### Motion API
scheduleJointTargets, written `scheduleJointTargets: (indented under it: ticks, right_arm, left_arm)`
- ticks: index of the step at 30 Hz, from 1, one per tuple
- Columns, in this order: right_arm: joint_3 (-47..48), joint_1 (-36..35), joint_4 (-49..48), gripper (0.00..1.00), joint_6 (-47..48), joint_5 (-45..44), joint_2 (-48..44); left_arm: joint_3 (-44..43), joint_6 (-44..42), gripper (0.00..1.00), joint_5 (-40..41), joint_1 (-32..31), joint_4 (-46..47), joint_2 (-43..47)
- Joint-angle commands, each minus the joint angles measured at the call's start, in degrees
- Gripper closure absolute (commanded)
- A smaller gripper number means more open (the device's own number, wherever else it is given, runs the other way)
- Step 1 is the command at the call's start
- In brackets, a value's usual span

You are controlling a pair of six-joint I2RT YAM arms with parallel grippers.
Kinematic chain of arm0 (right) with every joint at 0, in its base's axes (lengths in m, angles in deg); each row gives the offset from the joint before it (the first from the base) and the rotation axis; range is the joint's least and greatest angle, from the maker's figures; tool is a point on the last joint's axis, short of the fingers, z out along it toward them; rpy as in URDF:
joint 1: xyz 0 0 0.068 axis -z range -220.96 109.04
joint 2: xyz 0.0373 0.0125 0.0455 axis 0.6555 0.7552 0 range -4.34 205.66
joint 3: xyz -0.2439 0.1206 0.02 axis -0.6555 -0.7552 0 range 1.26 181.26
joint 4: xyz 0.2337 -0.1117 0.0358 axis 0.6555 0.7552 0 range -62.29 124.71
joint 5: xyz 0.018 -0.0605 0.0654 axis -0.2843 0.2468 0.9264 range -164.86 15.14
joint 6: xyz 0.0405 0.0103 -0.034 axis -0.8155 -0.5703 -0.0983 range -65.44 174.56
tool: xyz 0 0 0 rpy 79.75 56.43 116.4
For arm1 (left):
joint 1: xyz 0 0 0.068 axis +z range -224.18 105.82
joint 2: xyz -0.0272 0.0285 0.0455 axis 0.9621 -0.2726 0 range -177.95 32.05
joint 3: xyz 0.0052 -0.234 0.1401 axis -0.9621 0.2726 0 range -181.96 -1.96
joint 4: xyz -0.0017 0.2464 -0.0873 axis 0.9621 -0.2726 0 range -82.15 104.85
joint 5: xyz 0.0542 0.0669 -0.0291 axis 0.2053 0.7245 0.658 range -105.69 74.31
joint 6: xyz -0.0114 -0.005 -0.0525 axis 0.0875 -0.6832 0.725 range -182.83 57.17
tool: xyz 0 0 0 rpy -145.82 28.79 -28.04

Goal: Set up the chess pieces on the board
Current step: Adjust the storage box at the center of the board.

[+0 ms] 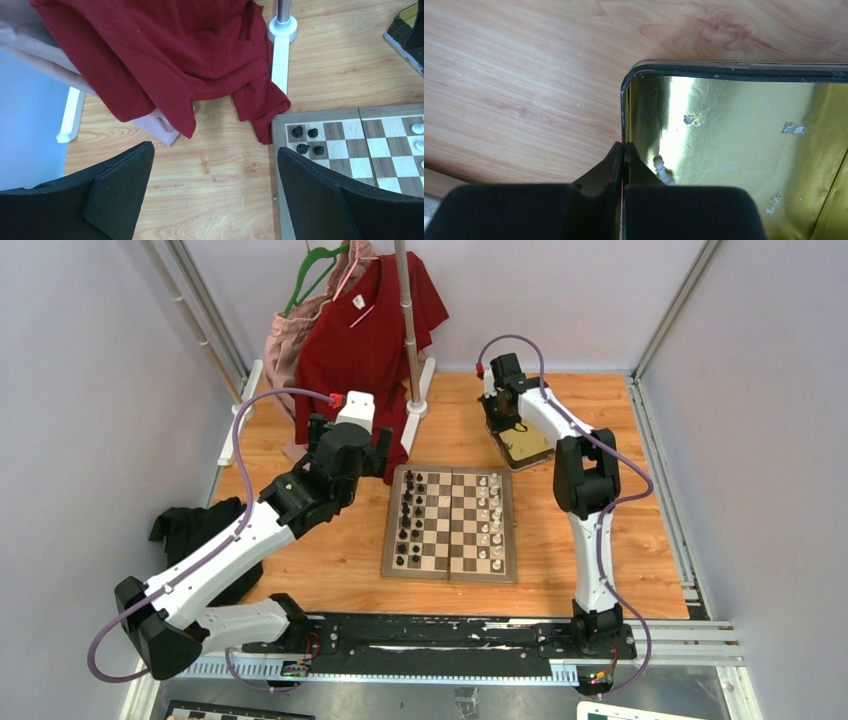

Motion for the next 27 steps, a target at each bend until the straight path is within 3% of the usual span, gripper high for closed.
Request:
scheduleJointTargets:
  ticks: [1,9,20,23,27]
  right_arm:
    - [2.35,0.73,0.09,1.00,-3.22,-6.61,2.67]
    - [4.64,3.89,-1.92,1.00,-8.88,-10.51,3.75]
    - [15.17,5.13,-2.62,1.00,-17.64,-12.79,9.79]
    - [18.12,5.05,-2.64,0.94,-20.43,-10.80,11.55]
    - [18.19,4.59,-3.71,0.78,-21.57,-9.58,11.57]
  left_arm:
    - [-2.15,-0.80,0.00,-0.28,0.63,1.06,-0.47]
    - [-2.19,-1.33,0.00,-0.18,0.64,1.02,-1.26]
    - [-2.57,-2.05,0.00,-0.10,0.64,0.73,-2.32]
    - [-2.67,-2.27,0.00,-0.05,0.64,0.77,-2.80]
    - [-2.77,-2.32,0.00,-0.19,0.64,0.71,-3.15]
